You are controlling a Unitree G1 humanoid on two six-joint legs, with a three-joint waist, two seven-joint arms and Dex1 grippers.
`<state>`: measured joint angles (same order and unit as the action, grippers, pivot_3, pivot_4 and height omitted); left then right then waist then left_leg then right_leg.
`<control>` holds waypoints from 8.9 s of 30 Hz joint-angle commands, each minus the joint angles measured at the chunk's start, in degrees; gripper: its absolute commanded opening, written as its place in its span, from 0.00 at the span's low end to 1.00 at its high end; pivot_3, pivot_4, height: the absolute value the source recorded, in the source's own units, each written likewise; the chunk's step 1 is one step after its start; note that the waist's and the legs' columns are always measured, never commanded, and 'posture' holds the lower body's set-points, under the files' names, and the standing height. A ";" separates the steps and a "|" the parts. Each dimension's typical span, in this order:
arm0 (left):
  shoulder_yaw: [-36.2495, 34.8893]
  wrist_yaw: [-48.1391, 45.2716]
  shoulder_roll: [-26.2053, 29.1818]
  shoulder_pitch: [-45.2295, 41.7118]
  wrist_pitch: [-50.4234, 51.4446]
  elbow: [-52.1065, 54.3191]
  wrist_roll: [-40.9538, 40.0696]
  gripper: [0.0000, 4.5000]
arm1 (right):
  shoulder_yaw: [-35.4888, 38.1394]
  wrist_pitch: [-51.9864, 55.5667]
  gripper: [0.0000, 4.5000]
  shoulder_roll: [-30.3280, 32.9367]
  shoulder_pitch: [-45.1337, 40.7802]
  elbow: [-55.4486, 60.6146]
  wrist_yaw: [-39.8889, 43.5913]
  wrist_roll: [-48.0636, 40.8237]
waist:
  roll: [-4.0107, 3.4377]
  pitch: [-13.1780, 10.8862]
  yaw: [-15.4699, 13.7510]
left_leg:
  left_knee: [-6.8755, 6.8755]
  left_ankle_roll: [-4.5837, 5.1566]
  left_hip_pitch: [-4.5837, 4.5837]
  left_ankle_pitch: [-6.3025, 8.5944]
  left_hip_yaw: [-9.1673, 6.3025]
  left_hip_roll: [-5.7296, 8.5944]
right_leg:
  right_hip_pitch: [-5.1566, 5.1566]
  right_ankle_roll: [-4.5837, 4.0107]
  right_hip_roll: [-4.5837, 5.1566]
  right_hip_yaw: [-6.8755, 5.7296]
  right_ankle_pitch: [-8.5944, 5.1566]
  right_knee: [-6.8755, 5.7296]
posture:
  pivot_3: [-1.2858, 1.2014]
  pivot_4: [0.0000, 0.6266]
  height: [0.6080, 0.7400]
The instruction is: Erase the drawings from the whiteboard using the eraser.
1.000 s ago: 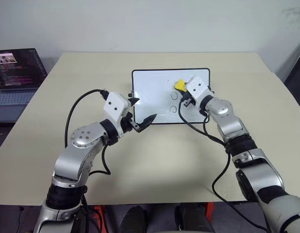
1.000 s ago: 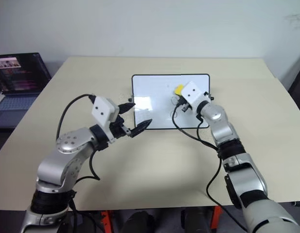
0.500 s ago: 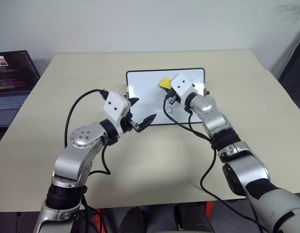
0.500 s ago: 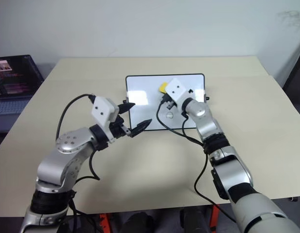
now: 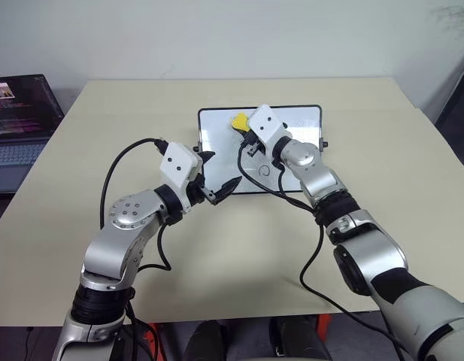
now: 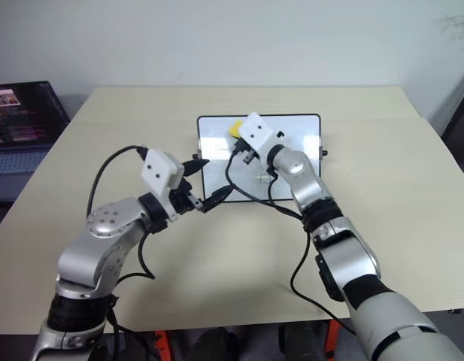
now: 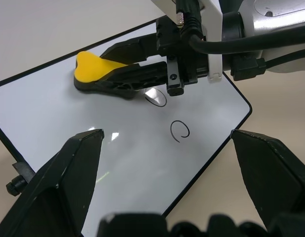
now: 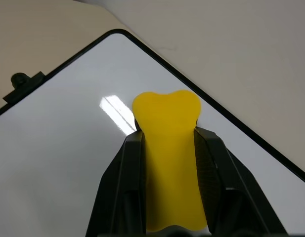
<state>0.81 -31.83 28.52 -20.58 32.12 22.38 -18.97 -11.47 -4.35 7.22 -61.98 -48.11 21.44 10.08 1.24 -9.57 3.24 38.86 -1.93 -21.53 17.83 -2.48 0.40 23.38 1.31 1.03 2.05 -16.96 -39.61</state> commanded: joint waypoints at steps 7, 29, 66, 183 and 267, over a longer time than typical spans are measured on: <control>0.37 -0.39 -0.90 -2.27 -2.05 -0.44 0.54 1.00 | 0.73 0.37 0.24 4.94 3.04 3.76 0.96 0.43 | 0.00 0.00 -0.14 | 0.00 -0.01 -0.10 -0.01 -0.06 0.00 | 0.03 0.00 0.00 -0.06 0.00 0.05 | 0.52 0.24 1.00; 0.38 -0.90 -0.23 -1.64 -2.29 0.10 0.01 1.00 | 5.97 13.85 0.24 13.10 14.26 25.86 4.16 -4.90 | 0.04 0.02 -1.57 | 0.08 0.05 0.01 0.01 -0.19 0.03 | -0.16 0.04 0.01 -0.13 0.03 0.02 | 0.52 0.24 1.00; -0.22 -1.94 1.34 -2.72 -0.79 0.23 -0.40 1.00 | 9.78 33.59 0.24 13.30 24.32 49.63 1.96 -10.13 | 0.03 0.02 -1.52 | 0.01 0.04 -0.33 0.01 -0.24 0.03 | 0.06 0.04 0.01 -0.21 0.03 0.30 | 0.52 0.24 1.00; 0.61 -3.15 0.91 -2.02 -2.19 0.20 0.97 1.00 | 0.49 21.49 0.24 0.88 19.36 42.76 -0.64 -3.06 | 0.04 0.02 -1.42 | 0.02 0.04 -0.08 -0.07 -0.27 0.03 | -0.08 0.02 0.00 -0.21 0.05 0.08 | 0.52 0.24 1.00; 0.65 -3.31 1.18 3.26 -2.06 2.63 1.32 1.00 | 5.58 36.67 0.24 13.57 31.43 59.25 2.85 -9.10 | 0.04 0.02 -1.54 | 0.04 0.06 -0.22 -0.06 -0.35 0.04 | -0.07 0.02 0.00 -0.28 0.05 0.20 | 0.52 0.24 1.00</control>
<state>2.03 -35.51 29.38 -16.85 30.71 22.44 -17.62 -5.88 33.94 21.10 -29.06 10.02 24.71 1.01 1.28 -9.55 1.70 38.90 -1.87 -21.75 17.77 -2.84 0.44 23.32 1.33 1.03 1.78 -16.90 -39.40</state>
